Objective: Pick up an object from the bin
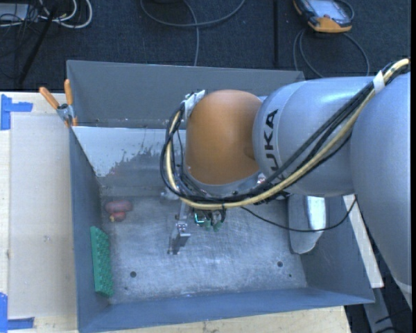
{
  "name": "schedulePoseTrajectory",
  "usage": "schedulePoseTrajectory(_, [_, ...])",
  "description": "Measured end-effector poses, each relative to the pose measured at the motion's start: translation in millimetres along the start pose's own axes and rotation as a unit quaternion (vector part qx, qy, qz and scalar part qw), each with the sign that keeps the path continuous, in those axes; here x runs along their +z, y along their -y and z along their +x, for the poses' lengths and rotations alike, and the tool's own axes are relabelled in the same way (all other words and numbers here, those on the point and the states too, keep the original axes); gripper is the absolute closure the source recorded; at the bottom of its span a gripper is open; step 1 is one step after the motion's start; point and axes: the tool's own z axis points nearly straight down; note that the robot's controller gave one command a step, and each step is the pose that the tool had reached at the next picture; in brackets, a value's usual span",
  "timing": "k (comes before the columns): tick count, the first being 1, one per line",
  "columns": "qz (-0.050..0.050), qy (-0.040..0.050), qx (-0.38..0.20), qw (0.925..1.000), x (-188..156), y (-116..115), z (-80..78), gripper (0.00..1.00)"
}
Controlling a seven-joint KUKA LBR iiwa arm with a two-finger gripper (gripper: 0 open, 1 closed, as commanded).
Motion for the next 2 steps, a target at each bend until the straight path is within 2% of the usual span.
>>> schedulePoseTrajectory(1, [0.0, 0.0062, -0.128, 0.9918, 89, -69, -73.3, 0.0])
schedulePoseTrajectory(2, [-0.001, 0.0063, -0.136, 0.9907, 58, -90, -58.3, 0.0])
